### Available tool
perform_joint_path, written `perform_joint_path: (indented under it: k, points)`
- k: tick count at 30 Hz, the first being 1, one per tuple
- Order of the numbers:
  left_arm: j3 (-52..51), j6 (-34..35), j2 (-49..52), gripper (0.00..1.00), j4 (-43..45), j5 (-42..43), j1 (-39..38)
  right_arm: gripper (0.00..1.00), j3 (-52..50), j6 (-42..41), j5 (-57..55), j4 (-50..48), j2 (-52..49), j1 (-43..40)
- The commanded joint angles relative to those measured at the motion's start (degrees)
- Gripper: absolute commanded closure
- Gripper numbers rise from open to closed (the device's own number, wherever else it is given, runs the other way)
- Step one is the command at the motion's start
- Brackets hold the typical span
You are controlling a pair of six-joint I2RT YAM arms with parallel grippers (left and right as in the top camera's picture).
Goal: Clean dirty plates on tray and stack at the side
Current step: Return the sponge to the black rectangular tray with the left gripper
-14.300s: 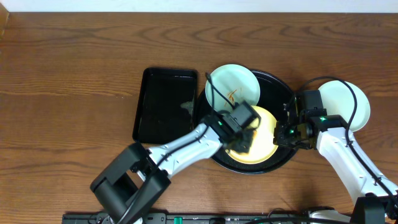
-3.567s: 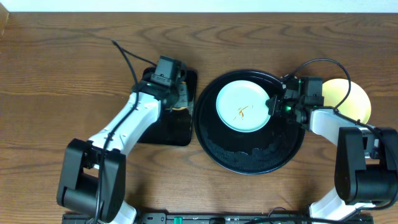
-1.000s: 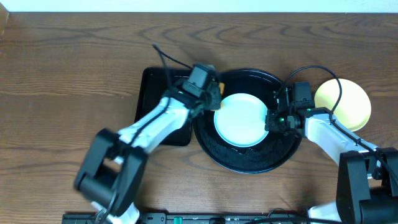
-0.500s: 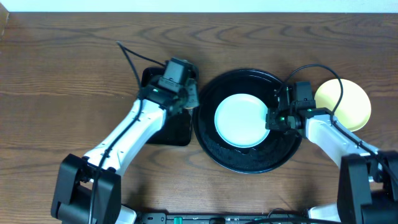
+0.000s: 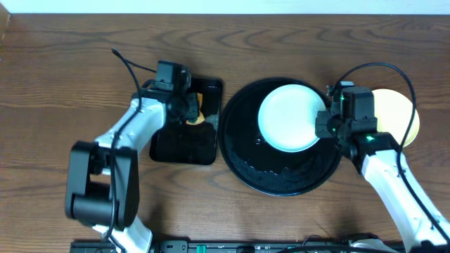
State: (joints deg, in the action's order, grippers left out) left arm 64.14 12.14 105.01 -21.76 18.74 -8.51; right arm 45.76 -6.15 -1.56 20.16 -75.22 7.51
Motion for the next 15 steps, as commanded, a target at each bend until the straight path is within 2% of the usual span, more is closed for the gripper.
perform_joint_path:
  k: [1, 4, 8, 11, 15]
  points:
    - [-0.66, -5.57, 2.93, 0.92, 0.50, 12.26, 3.37, 0.99, 0.48, 4.68, -8.13, -0.02, 3.56, 0.83]
    - [-0.66, -7.26, 5.01, 0.92, 0.68, 15.23, 6.19, 0.99, 0.48, 4.74, -10.25, -0.04, 5.57, 0.83]
    - [-0.66, -6.91, 7.10, 0.92, 0.90, 11.13, 9.60, 0.99, 0.48, 4.74, -10.23, 0.02, 6.67, 0.83]
    - [-0.66, -1.81, 7.10, 0.93, 0.52, 5.57, 11.41, 0.99, 0.46, 4.74, -10.23, 0.55, 6.64, 0.83]
    - [-0.63, 5.55, 6.73, 0.92, 0.55, 5.92, 12.20, 0.99, 0.48, 4.70, -10.27, 0.70, 6.64, 0.83]
